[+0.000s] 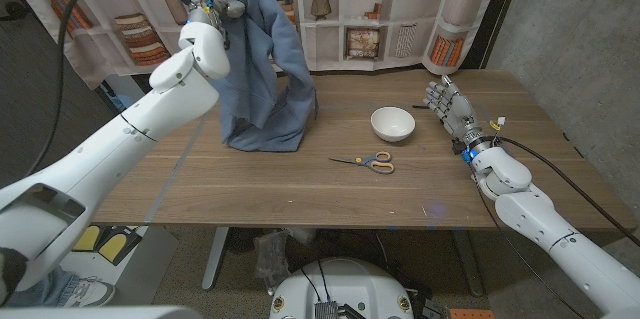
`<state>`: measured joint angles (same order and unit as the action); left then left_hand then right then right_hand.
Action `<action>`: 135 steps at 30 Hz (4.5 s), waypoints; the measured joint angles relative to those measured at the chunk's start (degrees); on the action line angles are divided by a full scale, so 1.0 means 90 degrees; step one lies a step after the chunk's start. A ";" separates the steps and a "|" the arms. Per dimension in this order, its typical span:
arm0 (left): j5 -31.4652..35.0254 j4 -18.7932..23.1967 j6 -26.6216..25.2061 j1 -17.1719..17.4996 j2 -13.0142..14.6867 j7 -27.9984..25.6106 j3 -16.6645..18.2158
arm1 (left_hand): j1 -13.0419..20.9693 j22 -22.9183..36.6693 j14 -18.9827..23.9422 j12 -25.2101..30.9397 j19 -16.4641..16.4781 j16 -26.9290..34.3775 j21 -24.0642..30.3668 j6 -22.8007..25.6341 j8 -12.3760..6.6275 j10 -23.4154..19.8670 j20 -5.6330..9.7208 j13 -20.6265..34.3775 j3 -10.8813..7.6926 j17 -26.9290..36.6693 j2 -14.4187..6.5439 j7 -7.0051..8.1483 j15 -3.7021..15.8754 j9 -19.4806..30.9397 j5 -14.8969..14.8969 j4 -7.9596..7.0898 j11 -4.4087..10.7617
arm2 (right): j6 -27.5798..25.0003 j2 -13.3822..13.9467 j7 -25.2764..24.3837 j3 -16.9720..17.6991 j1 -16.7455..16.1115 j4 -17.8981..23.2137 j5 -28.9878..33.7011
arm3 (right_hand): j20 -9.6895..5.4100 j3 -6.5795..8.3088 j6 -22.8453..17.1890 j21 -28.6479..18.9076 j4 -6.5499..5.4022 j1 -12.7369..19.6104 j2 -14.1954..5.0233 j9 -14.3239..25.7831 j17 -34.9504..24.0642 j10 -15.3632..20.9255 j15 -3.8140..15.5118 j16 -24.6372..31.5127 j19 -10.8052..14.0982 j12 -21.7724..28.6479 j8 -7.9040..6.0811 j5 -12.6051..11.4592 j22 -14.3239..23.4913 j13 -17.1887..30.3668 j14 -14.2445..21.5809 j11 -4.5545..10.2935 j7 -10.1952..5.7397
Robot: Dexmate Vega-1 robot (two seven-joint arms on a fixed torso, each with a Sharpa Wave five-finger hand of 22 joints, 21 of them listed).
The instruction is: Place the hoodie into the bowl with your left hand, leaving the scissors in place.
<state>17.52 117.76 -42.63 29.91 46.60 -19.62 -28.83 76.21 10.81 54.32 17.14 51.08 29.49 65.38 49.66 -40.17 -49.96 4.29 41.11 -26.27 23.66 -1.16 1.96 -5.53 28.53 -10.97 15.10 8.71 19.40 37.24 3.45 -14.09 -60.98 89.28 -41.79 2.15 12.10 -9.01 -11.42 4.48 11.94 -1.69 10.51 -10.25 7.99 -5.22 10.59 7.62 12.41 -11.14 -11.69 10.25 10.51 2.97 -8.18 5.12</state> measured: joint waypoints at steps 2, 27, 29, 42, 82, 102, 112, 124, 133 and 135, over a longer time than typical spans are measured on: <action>0.0000 -0.0040 0.0201 -0.0012 0.0038 0.0057 0.0006 | 0.0000 0.0000 0.0000 0.0000 -0.0004 -0.0001 0.0001 0.0000 0.0000 0.0022 0.0004 0.0000 0.0000 0.0000 0.0000 0.0000 0.0000 -0.0001 0.0011 0.0000 0.0025 | 0.0015 -0.0005 -0.0007 0.0008 -0.0017 -0.0001 -0.0001 | 0.0000 0.0000 0.0000 0.0000 0.0000 0.0000 0.0000 0.0000 0.0000 0.0000 0.0000 0.0000 0.0000 0.0000 0.0000 0.0000 0.0000 0.0000 0.0000 0.0000 0.0000; 0.0270 -0.0639 0.1592 -0.0239 0.0030 0.0490 0.0087 | -0.0135 -0.0004 0.0098 -0.0167 -0.0090 -0.0199 0.0088 0.0089 -0.0003 -0.0046 0.0090 0.0081 0.0000 0.0046 0.0002 0.0184 0.0104 -0.0118 0.0023 0.0000 0.0182 | 0.0083 -0.0101 0.0000 -0.0025 0.0024 -0.0139 -0.0003 | 0.0000 0.0000 0.0000 0.0000 0.0000 0.0000 0.0000 0.0000 0.0000 0.0000 -0.0024 0.0000 0.0000 0.0000 0.0000 0.0000 0.0000 0.0000 0.0024 0.0000 0.0000; 0.0289 -0.0700 0.1833 -0.0272 0.0000 0.0526 0.0088 | -0.0176 -0.0004 0.0096 -0.0167 -0.0129 -0.0199 0.0126 0.0089 -0.0036 -0.0049 0.0129 0.0081 0.0000 0.0047 0.0011 0.0185 0.0108 -0.0137 0.0023 0.0000 0.0185 | 0.0088 -0.0127 0.0000 -0.0034 0.0042 -0.0173 -0.0003 | 0.0000 0.0000 0.0000 0.0000 0.0000 0.0000 0.0000 0.0000 0.0000 -0.0001 -0.0024 0.0000 0.0000 0.0000 0.0000 0.0000 0.0000 0.0000 0.0023 0.0001 0.0000; 0.0308 -0.1198 0.2556 -0.0592 -0.0329 0.0583 0.0073 | -0.0202 -0.0003 0.0142 -0.0222 -0.0129 -0.0247 0.0183 0.0093 -0.0047 -0.0084 0.0129 0.0121 -0.0017 0.0052 0.0036 0.0181 0.0179 -0.0211 0.0023 0.0017 0.0218 | 0.0235 -0.0249 0.0012 -0.0052 0.0105 -0.0340 -0.0003 | 0.0000 -0.0019 0.0000 0.0000 0.0019 0.0000 0.0000 0.0000 0.0000 -0.0001 -0.0023 0.0000 0.0000 0.0000 0.0000 0.0000 0.0000 0.0000 0.0023 0.0001 0.0000; 0.0338 -0.1978 0.3956 -0.1326 -0.0998 0.0941 -0.0217 | -0.0190 -0.0035 0.0140 -0.0333 -0.0174 -0.0378 0.0371 0.0195 -0.0074 -0.0179 0.0175 0.0197 -0.0043 0.0282 0.0048 0.0237 0.0224 -0.0404 0.0072 0.0043 0.0285 | 0.0825 -0.0474 0.0010 0.0165 -0.0063 -0.0519 -0.0093 | 0.0000 -0.0036 -0.0069 0.0000 0.0035 -0.0084 -0.0084 0.0000 0.0000 0.0057 0.0012 0.0000 0.0000 0.0000 0.0000 0.0000 0.0000 0.0000 0.0057 0.0058 0.0000; 0.0501 -0.2273 0.4378 -0.1572 -0.1280 0.0960 -0.0421 | -0.0234 -0.0029 0.0176 -0.0388 -0.0260 -0.0425 0.0422 0.0264 -0.0110 -0.0267 0.0225 0.0242 -0.0043 0.0313 0.0122 0.0305 0.0281 -0.0464 0.0087 0.0043 0.0351 | 0.0885 -0.0504 -0.0085 0.0223 -0.0162 -0.0504 -0.0108 | 0.0000 -0.0036 -0.0069 0.0000 0.0035 -0.0084 -0.0084 0.0000 0.0000 0.0057 0.0011 0.0000 0.0000 0.0000 0.0000 0.0000 0.0000 0.0000 0.0057 0.0057 0.0000; 0.0527 -0.2537 0.4592 -0.1785 -0.1453 0.1087 -0.0547 | -0.0293 -0.0029 0.0210 -0.0446 -0.0304 -0.0457 0.0431 0.0297 -0.0110 -0.0277 0.0208 0.0179 -0.0139 0.0319 0.0164 0.0338 0.0316 -0.0519 0.0096 -0.0053 0.0341 | 0.0917 -0.0542 -0.0106 0.0235 -0.0186 -0.0507 -0.0107 | 0.0000 -0.0036 -0.0068 0.0000 0.0035 -0.0084 -0.0084 0.0000 0.0000 0.0056 0.0011 0.0000 0.0000 0.0000 0.0000 0.0000 0.0000 0.0000 0.0057 0.0057 0.0001; 0.0525 -0.2978 0.4847 -0.2129 -0.1749 0.1227 -0.0793 | -0.0293 -0.0030 0.0231 -0.0507 -0.0337 -0.0494 0.0471 0.0298 -0.0105 -0.0300 0.0173 0.0118 -0.0166 0.0341 0.0160 0.0338 0.0337 -0.0576 0.0097 -0.0026 0.0318 | 0.0974 -0.0580 -0.0113 0.0251 -0.0224 -0.0536 -0.0120 | 0.0000 -0.0036 -0.0068 0.0000 0.0035 -0.0084 -0.0084 0.0000 0.0000 0.0056 0.0011 0.0000 0.0000 0.0000 0.0000 0.0000 0.0000 0.0000 0.0057 0.0057 0.0000; 0.0533 -0.3291 0.4989 -0.2355 -0.1952 0.1278 -0.0979 | -0.0299 -0.0031 0.0222 -0.0519 -0.0349 -0.0520 0.0488 0.0319 -0.0097 -0.0335 0.0183 0.0088 -0.0166 0.0359 0.0150 0.0317 0.0347 -0.0612 0.0114 -0.0026 0.0351 | 0.0989 -0.0587 -0.0149 0.0265 -0.0250 -0.0534 -0.0122 | 0.0000 -0.0036 -0.0068 0.0000 0.0035 -0.0084 -0.0083 0.0000 0.0000 0.0056 0.0011 0.0000 0.0000 0.0000 0.0000 0.0000 0.0000 0.0000 0.0056 0.0057 0.0001; 0.0533 -0.3355 0.4989 -0.2407 -0.1997 0.1278 -0.1009 | -0.0299 -0.0032 0.0221 -0.0519 -0.0385 -0.0531 0.0517 0.0319 -0.0112 -0.0336 0.0172 0.0088 -0.0166 0.0377 0.0149 0.0317 0.0347 -0.0616 0.0115 -0.0026 0.0350 | 0.0990 -0.0587 -0.0152 0.0265 -0.0250 -0.0534 -0.0122 | 0.0000 -0.0036 -0.0068 0.0000 0.0035 -0.0084 -0.0083 0.0000 0.0000 0.0056 0.0011 0.0000 0.0000 0.0000 0.0000 0.0000 0.0000 0.0000 0.0056 0.0057 0.0000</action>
<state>22.32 87.57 2.28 8.25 28.63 -8.12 -37.92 73.52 10.53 56.31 12.46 47.61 24.71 70.03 52.53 -41.18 -52.99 5.83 41.90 -27.76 27.05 0.19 4.81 -2.41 22.98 -9.94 14.87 11.86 28.30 31.96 2.09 -11.70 -63.23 84.48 -42.89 2.15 11.78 -9.62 -11.42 4.80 11.19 -2.44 10.51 -10.25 8.49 -5.12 10.59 7.62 12.41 -11.14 -11.69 10.25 10.51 3.48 -7.67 5.12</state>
